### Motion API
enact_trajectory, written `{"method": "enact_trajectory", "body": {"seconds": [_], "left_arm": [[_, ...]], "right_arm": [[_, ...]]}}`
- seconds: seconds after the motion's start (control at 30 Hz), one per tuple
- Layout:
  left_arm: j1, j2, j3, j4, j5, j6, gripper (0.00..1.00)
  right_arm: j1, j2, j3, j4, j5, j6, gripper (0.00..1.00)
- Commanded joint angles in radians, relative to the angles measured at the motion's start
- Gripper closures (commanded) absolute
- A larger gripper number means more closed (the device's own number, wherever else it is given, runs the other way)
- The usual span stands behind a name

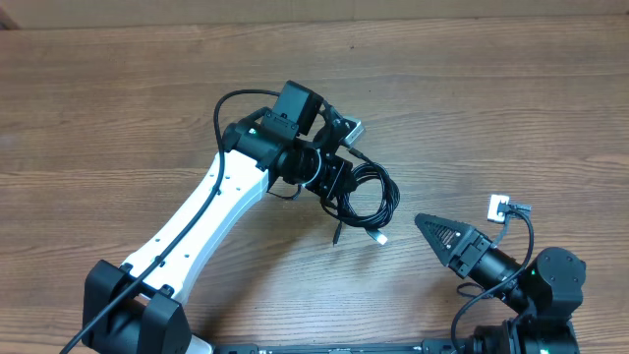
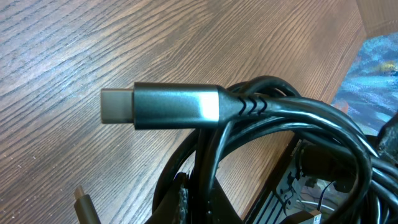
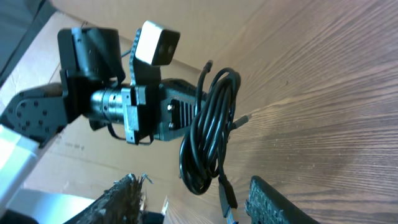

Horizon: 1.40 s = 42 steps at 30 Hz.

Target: Untangle cables

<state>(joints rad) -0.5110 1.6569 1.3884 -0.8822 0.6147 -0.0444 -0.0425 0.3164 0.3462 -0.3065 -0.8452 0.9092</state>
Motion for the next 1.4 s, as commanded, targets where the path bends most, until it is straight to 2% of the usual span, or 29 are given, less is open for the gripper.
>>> {"method": "enact_trajectory", "body": {"seconds": [0.0,0.3,0.43,0.57,0.67,0.87,1.0,1.1,1.23,1.37], "left_arm": [[-0.007,-0.025,0.022,0.008,0.04,0.011,0.96],[-0.008,-0.025,0.022,0.06,0.039,-0.076,0.96],[-0.008,-0.025,0.022,0.055,0.036,-0.076,0.96],[-0.025,-0.025,0.022,0.048,0.035,-0.076,0.96],[-0.05,-0.025,0.022,0.046,0.035,-0.076,0.96],[-0.086,-0.026,0.022,0.029,0.032,-0.046,0.96],[-0.061,-0.041,0.022,0.018,0.032,-0.029,0.96],[-0.009,-0.072,0.022,0.028,0.042,-0.03,0.96],[0.068,-0.109,0.022,0.082,0.147,-0.03,0.96],[0.115,-0.111,0.022,0.108,0.163,-0.031,0.96]], "right_arm": [[0.034,0.002,0.014,0.006,0.067,0.066,0.43],[0.203,0.079,0.014,0.079,0.257,0.09,0.41],[0.273,0.177,0.014,0.156,0.306,0.09,0.52],[0.336,0.28,0.014,0.307,0.306,0.09,0.57],[0.367,0.354,0.014,0.373,0.31,0.09,0.65],[0.379,0.511,0.014,0.376,0.32,0.089,0.96],[0.379,0.565,0.014,0.376,0.304,0.08,0.96],[0.379,0.586,0.014,0.372,0.259,0.021,0.96],[0.379,0.588,0.014,0.385,0.135,-0.09,0.96],[0.379,0.588,0.014,0.525,-0.038,-0.134,0.96]]}}
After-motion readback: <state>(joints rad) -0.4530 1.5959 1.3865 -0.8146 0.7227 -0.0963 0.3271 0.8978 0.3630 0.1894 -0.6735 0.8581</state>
